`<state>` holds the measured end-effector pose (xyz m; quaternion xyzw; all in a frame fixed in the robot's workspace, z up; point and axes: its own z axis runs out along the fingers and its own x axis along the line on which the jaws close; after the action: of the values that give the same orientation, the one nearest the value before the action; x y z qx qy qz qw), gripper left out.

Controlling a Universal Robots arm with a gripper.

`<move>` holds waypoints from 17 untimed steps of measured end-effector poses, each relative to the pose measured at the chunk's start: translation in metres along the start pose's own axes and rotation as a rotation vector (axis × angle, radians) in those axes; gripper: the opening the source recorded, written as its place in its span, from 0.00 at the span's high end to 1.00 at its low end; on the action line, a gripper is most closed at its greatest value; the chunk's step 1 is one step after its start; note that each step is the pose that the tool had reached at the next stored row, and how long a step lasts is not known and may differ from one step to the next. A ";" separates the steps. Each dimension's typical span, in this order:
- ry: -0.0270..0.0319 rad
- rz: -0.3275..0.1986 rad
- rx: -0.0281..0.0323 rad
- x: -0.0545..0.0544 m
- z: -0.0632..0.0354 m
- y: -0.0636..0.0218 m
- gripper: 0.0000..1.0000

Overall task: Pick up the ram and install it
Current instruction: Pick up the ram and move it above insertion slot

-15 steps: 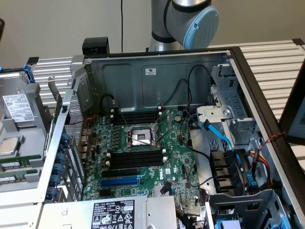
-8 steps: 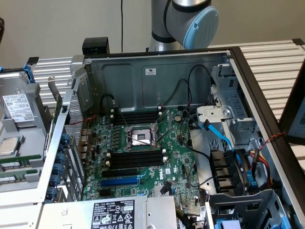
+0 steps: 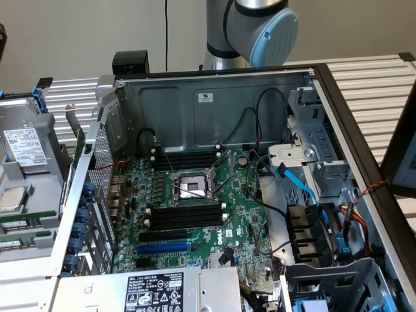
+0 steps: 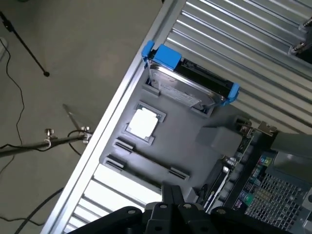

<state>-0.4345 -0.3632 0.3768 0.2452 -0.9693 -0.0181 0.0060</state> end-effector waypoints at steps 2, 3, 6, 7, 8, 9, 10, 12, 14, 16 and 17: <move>0.0015 -0.036 0.0001 0.000 0.0006 0.0000 0.89; 0.0022 -0.054 0.0001 0.000 0.0008 0.0000 0.89; 0.0040 -0.108 0.0003 0.000 0.0014 -0.0001 0.89; 0.0048 -0.126 0.0004 0.000 0.0016 -0.0001 0.89; 0.0055 -0.145 0.0004 0.000 0.0018 0.0000 0.89; 0.0061 -0.163 0.0004 0.000 0.0023 -0.0001 0.89; 0.0069 -0.181 0.0005 0.000 0.0028 -0.0001 0.89; 0.0082 -0.217 0.0006 0.000 0.0038 -0.0002 0.89; 0.0096 -0.253 0.0007 0.000 0.0048 -0.0002 0.89; 0.0110 -0.290 0.0008 0.000 0.0056 -0.0002 0.89; 0.0117 -0.308 0.0008 0.000 0.0058 -0.0002 0.89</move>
<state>-0.4344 -0.3632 0.3709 0.3912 -0.9201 -0.0169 0.0087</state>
